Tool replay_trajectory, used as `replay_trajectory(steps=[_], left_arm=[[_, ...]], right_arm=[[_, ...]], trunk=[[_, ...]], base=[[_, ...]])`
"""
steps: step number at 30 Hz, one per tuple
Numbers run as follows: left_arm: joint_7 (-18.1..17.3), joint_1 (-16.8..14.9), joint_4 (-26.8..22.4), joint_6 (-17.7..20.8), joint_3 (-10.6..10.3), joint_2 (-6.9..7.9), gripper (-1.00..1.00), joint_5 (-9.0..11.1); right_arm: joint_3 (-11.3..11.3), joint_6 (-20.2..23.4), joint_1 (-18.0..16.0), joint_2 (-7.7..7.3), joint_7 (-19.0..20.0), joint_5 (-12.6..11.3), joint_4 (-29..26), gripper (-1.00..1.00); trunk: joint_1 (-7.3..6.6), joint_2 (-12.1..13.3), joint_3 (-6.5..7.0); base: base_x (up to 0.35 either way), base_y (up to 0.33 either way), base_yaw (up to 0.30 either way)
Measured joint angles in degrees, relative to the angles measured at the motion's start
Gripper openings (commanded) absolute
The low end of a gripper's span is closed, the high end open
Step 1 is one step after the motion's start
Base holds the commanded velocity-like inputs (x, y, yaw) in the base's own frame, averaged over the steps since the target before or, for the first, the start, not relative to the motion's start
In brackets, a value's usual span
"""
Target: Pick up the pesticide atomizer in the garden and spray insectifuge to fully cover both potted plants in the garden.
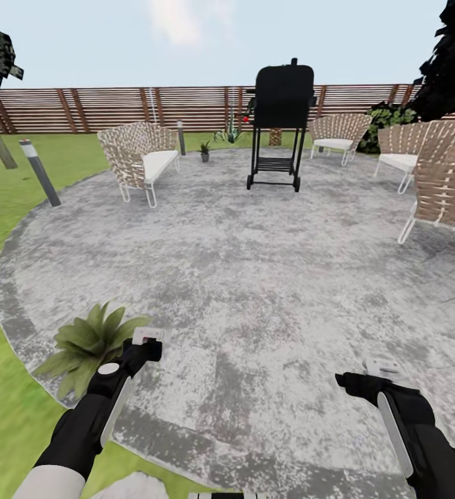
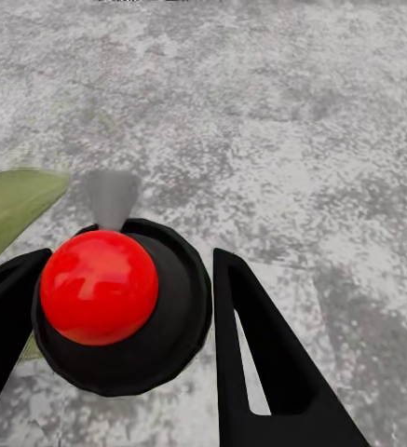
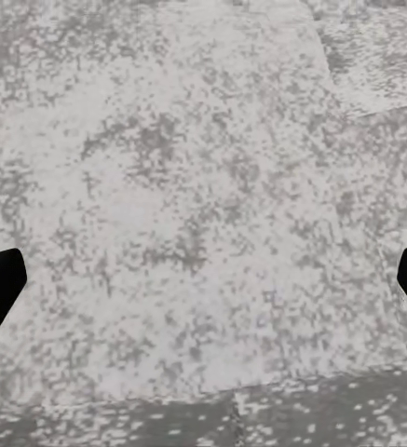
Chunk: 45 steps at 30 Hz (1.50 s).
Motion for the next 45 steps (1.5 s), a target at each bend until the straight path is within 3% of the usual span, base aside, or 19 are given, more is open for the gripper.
replay_trajectory(steps=[7,28,30,33,45], left_arm=[[0.0,-0.03,0.02,-0.01,-0.01,-0.01,-1.0,0.0],[0.0,0.0,0.06,-0.01,-0.01,-0.01,-1.0,0.0],[0.0,-0.01,0.06,-0.01,-0.01,-0.01,-1.0,-0.01],[0.0,0.01,0.06,-0.01,-0.01,-0.01,-1.0,-0.01],[0.0,0.01,0.04,0.0,0.0,0.0,-1.0,0.0]], right_arm=[[-0.01,-0.02,0.01,0.0,0.0,0.0,-0.01,1.0],[-0.01,-0.05,0.01,-0.01,0.0,0.0,-0.02,1.0],[-0.01,-0.05,0.01,-0.01,0.0,-0.01,0.0,1.0],[-0.01,-0.05,0.01,0.0,0.0,-0.01,-0.01,1.0],[0.0,-0.03,0.0,0.0,0.0,0.0,0.0,1.0]], trunk=[[0.0,0.0,0.0],[0.0,0.0,0.0],[-1.03,0.19,-0.01],[0.03,0.01,0.0],[0.0,0.0,0.0]], base=[[0.269,-0.227,0.195],[0.269,-0.227,0.005],[0.269,-0.227,0.051],[0.269,-0.227,0.09],[0.268,-0.227,0.206]])
